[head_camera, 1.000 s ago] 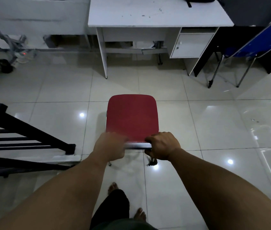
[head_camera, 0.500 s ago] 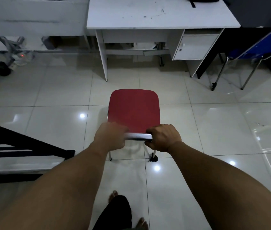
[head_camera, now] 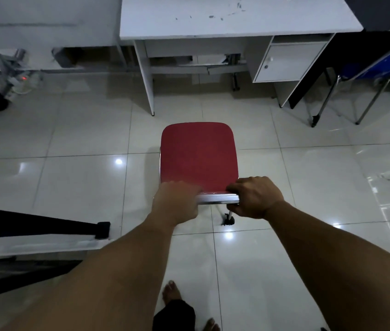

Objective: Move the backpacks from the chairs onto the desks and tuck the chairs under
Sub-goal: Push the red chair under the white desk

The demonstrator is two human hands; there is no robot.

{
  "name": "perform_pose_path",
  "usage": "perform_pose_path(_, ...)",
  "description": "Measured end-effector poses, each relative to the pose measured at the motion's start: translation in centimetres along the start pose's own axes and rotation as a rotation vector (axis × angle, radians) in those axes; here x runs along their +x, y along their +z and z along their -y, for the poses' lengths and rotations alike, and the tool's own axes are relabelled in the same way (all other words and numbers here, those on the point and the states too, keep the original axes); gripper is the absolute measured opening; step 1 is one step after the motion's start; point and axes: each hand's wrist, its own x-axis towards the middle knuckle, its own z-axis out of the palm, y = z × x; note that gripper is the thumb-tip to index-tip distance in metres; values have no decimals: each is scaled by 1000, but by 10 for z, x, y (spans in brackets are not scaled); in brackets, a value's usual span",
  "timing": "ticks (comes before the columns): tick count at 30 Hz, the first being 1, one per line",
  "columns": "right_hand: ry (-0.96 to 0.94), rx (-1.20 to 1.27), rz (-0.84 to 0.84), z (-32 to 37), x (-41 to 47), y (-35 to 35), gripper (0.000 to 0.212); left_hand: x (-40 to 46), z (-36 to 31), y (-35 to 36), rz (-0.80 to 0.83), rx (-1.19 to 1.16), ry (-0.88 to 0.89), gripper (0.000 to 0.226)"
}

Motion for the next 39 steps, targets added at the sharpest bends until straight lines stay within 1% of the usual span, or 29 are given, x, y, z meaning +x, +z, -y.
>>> perform_pose_path(7, 11, 1, -28, -13, 5, -3, 36, 9, -7, -8, -21, 26, 27, 39)
perform_pose_path(10, 5, -2, -43, -30, 7, -7, 30, 20, -18, -11, -7, 27, -1, 39)
perform_pose_path(14, 7, -8, -19, -54, 13, -11, 31, 38, -32, -18, 7, 20, -24, 41)
perform_pose_path(18, -1, 6, -39, -61, 31, -14, 36, 57, -19, -28, 3, 28, -13, 42)
perform_pose_path(21, 10, 45, -71, -57, 51, -15, 38, 72, 0, -40, 35, 55, -15, 42)
perform_pose_path(26, 8, 112, -100, -65, 99, -25, 30, 110, 30, -55, -8, 63, -87, 42)
perform_pose_path(30, -18, 107, -110, -95, 127, -31, 28, 145, 36, -59, -48, 48, -81, 39)
perform_pose_path(33, -47, 97, -123, -111, 139, -32, 33, 161, 39, -57, -50, 32, -70, 38)
perform_pose_path(36, -70, 89, -87, -125, 143, -35, 36, 169, 33, -59, -61, 21, -73, 36)
perform_pose_path(39, -104, 84, -57, -145, 150, -39, 35, 184, 25, -60, -48, 28, -82, 35)
